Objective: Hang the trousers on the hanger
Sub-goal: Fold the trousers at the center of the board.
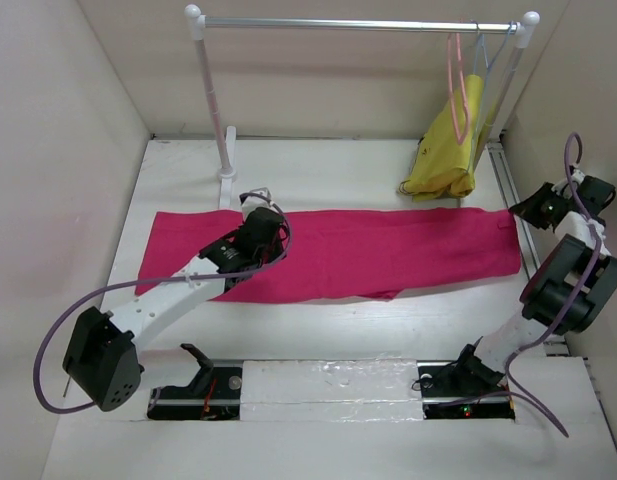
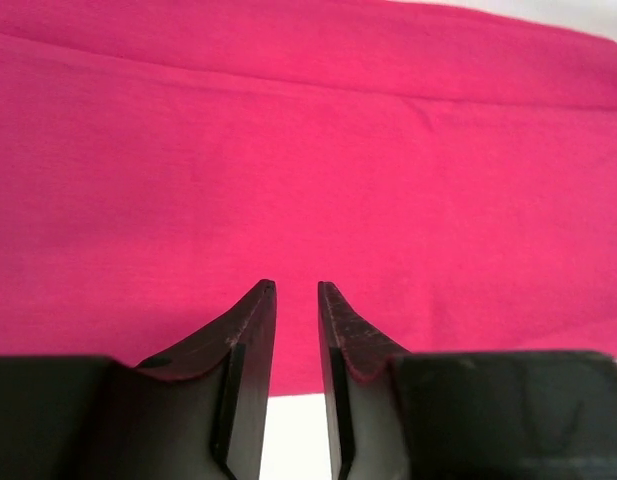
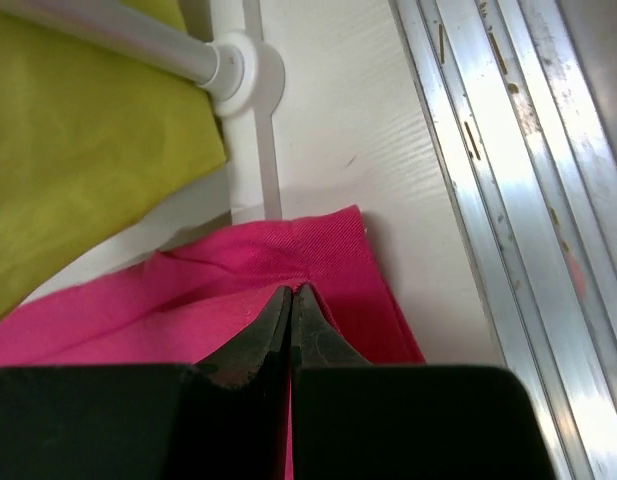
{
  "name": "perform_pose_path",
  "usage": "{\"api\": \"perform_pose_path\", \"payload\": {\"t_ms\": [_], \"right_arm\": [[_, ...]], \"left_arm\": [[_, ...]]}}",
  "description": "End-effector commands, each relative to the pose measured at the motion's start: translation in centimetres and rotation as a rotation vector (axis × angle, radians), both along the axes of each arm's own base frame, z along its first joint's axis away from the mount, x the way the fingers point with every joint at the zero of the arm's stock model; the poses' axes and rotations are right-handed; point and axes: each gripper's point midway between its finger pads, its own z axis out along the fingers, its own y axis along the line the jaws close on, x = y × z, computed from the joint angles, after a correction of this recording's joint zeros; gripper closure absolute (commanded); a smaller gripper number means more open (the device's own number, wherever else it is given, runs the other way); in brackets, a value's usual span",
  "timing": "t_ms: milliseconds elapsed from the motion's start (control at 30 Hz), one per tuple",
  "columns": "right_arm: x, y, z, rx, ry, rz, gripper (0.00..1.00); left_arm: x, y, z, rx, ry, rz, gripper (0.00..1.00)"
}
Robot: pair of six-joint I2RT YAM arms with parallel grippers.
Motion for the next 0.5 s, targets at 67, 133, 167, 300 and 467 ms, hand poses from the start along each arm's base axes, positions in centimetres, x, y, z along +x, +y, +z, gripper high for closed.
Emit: {"api": "perform_pose_path", "payload": {"t_ms": [67,133,167,300,467], "right_arm": [[6.2,0.2,3.6,-0.016,-0.224,0.077,1.0],[6.2,0.8,4.3,-0.079,-0.191,0.096,1.0],[6.3,1.6,4.6,-0.097,-0.185,0.115,1.0],[4.9,1.5,3.3,-0.118,-0.134,0.088,1.0],[4.1,2.4,2.0,-0.083,-0.132,0.085,1.0]], "left_arm": [[2.1,1.9,1.9,0.025,-0.066,0.086,0.71],[3.4,1.8,1.1,0.036,-0.01,0.084,0.66],[3.9,1.3,1.0,0.043,0.0,0.073,0.62],[8.0,0.0,0.6,0.102,0.015,0.114,0.62],[11.9,-2.0,-4.2,0.201,0.127,0.109,0.64]]}}
